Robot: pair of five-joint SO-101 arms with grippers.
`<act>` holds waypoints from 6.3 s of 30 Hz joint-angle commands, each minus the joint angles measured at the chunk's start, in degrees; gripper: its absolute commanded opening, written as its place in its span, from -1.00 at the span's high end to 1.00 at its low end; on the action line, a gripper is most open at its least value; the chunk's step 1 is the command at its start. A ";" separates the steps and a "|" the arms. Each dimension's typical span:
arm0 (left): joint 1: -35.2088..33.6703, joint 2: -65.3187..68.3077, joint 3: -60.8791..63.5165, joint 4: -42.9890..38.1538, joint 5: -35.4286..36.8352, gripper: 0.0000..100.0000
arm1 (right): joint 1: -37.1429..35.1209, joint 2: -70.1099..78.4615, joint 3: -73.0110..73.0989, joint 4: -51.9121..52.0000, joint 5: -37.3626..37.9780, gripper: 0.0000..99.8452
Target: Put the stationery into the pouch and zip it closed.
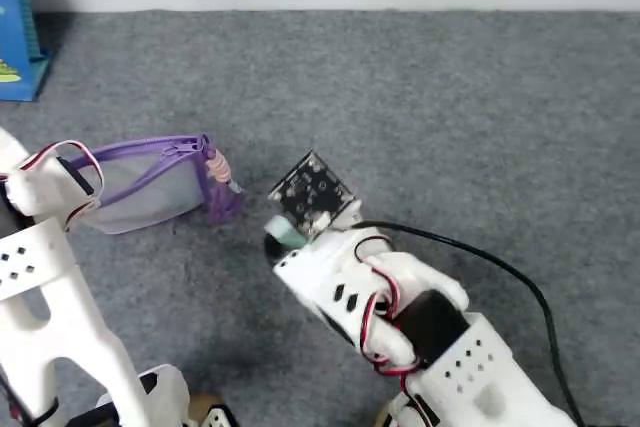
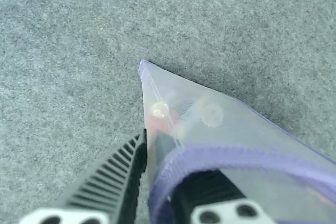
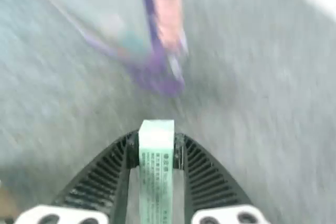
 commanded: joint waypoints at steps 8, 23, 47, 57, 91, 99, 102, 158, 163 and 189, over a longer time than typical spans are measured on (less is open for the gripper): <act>9.05 -0.09 -0.22 0.97 0.70 0.98 | -5.05 -2.15 -3.43 -23.43 0.44 0.99; 13.10 -7.91 0.13 0.97 0.70 0.98 | -5.32 -0.57 5.01 -58.51 0.62 0.99; 13.01 -10.99 4.53 0.97 0.70 0.98 | -6.20 17.54 16.18 -85.41 0.44 0.99; 13.10 -10.99 5.67 0.88 0.70 0.98 | -7.96 7.16 21.36 -81.63 0.44 0.99; 13.01 -11.43 9.10 0.88 0.44 0.98 | -6.90 -7.60 12.04 -42.95 0.44 0.54; 13.01 -11.43 9.27 0.88 0.53 0.98 | 3.91 -15.16 12.31 -23.43 -9.58 0.65; 13.10 -11.43 9.27 0.88 0.62 0.98 | 4.53 -15.08 13.98 -20.97 -11.16 0.65; 13.10 -11.43 9.36 0.09 0.70 0.98 | 6.29 -12.79 22.42 -26.15 -4.57 0.65; 13.10 -11.52 9.36 0.53 0.70 0.98 | 3.47 -7.25 21.98 -30.90 -4.48 0.67; 13.10 -11.52 9.36 0.97 0.70 0.98 | 6.29 3.91 19.25 -41.54 -4.31 0.99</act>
